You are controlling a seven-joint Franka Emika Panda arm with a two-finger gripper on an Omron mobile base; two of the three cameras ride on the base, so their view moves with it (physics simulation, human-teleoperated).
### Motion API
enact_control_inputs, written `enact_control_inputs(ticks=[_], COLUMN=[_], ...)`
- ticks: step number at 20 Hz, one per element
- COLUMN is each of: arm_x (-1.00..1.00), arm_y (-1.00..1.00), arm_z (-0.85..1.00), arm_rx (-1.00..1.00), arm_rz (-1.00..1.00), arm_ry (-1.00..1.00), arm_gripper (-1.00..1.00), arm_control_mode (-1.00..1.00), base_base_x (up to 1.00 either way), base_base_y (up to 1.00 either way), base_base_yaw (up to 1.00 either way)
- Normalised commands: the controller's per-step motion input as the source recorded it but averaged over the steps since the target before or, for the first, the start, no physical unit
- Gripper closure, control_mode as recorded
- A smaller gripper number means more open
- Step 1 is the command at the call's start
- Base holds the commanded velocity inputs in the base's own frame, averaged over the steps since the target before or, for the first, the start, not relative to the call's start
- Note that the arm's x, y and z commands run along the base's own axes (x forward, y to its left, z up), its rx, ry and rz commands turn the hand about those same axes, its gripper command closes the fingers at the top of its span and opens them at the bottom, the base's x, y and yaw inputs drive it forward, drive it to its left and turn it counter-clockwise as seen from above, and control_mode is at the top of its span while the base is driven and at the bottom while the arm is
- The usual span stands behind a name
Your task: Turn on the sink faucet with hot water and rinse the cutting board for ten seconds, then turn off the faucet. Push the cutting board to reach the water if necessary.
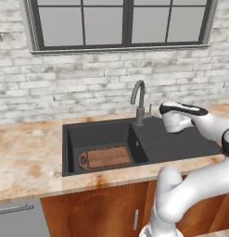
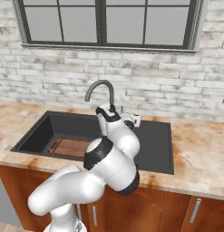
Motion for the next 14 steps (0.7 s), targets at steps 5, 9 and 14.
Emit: enact_control_inputs(ticks=[5, 9, 14], arm_x=[0.22, 0.26, 0.29], arm_y=[0.00, 0.00, 0.00], arm_z=[-0.01, 0.00, 0.00], arm_rx=[0.00, 0.00, 0.00], arm_rz=[0.00, 0.00, 0.00], arm_ry=[0.00, 0.00, 0.00], arm_gripper=[-1.00, -1.00, -1.00], arm_control_mode=[-1.00, -1.00, -1.00], base_base_x=[0.00, 0.00, 0.00], base_base_y=[0.00, 0.00, 0.00], base_base_yaw=[0.00, 0.00, 0.00])
